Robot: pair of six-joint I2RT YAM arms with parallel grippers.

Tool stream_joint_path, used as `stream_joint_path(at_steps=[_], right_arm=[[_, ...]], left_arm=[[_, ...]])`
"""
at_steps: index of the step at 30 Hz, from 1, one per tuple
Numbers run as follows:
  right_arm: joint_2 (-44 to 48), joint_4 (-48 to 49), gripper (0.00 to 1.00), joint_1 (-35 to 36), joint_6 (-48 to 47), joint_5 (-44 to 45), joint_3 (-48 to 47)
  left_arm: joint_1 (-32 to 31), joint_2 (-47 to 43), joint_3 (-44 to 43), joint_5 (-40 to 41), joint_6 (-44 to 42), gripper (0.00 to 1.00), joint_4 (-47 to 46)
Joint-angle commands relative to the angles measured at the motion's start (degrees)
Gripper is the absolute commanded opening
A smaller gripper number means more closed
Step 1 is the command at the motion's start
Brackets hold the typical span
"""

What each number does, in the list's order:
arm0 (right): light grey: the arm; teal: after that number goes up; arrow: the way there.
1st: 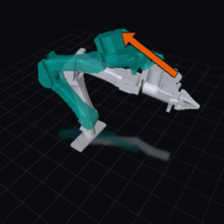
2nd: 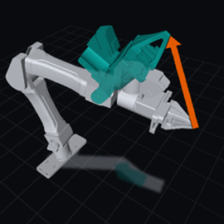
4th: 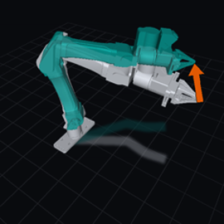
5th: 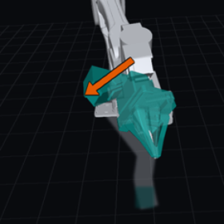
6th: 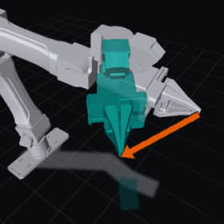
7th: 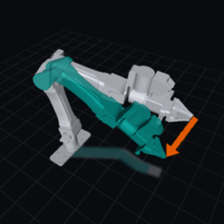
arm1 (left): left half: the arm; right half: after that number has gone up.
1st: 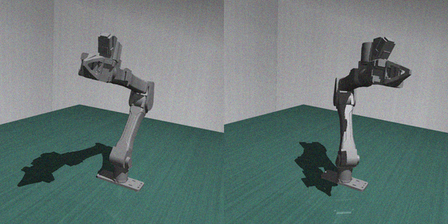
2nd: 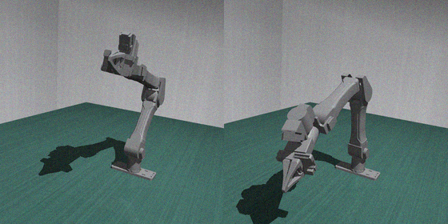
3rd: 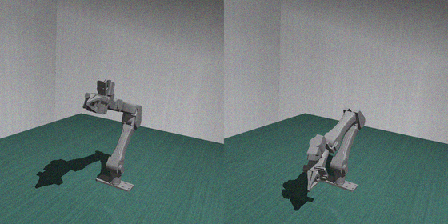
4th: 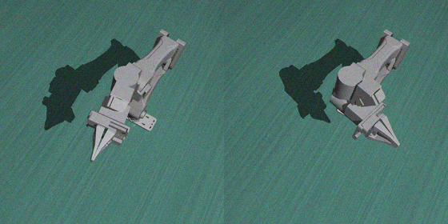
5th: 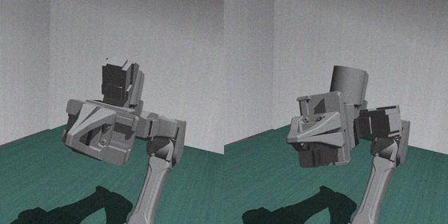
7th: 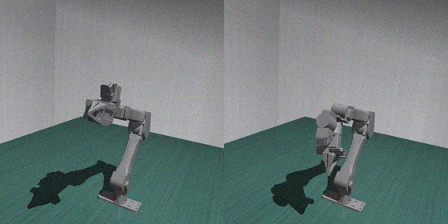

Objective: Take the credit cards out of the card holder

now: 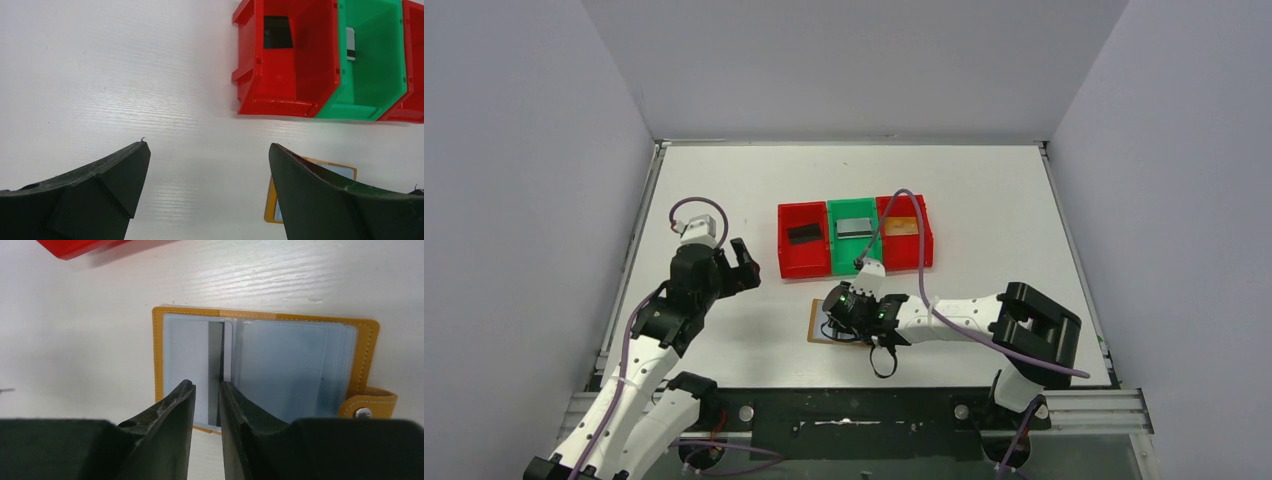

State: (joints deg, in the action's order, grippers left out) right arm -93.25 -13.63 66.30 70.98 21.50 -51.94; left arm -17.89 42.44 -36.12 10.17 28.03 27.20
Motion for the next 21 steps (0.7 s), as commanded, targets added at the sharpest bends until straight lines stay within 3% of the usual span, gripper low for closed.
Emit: stream_joint_path(at_steps=[1,8,14,21], right_arm=[[1.2,4.1,0.26,-1.4,1.7,-2.2,2.9],[2.5,-2.5,0.27,-1.9,5.0,0.1,4.2],[2.6,-5.1,0.27,-1.0,0.8,2.6,-0.7],[3.2,5.2,0.29,-0.8,-4.0,-1.8,-0.9]], left_arm=[[0.3,0.0,-1.1,-1.2,0.4,0.92,-1.6],[0.3,1.2,-1.3,-2.0,0.1,0.92,-1.6],[0.3,1.2,-1.2,-2.7,0.0,0.91,-1.9],[0.2,1.8,-0.9,-4.4,-0.4,0.88,-2.6]])
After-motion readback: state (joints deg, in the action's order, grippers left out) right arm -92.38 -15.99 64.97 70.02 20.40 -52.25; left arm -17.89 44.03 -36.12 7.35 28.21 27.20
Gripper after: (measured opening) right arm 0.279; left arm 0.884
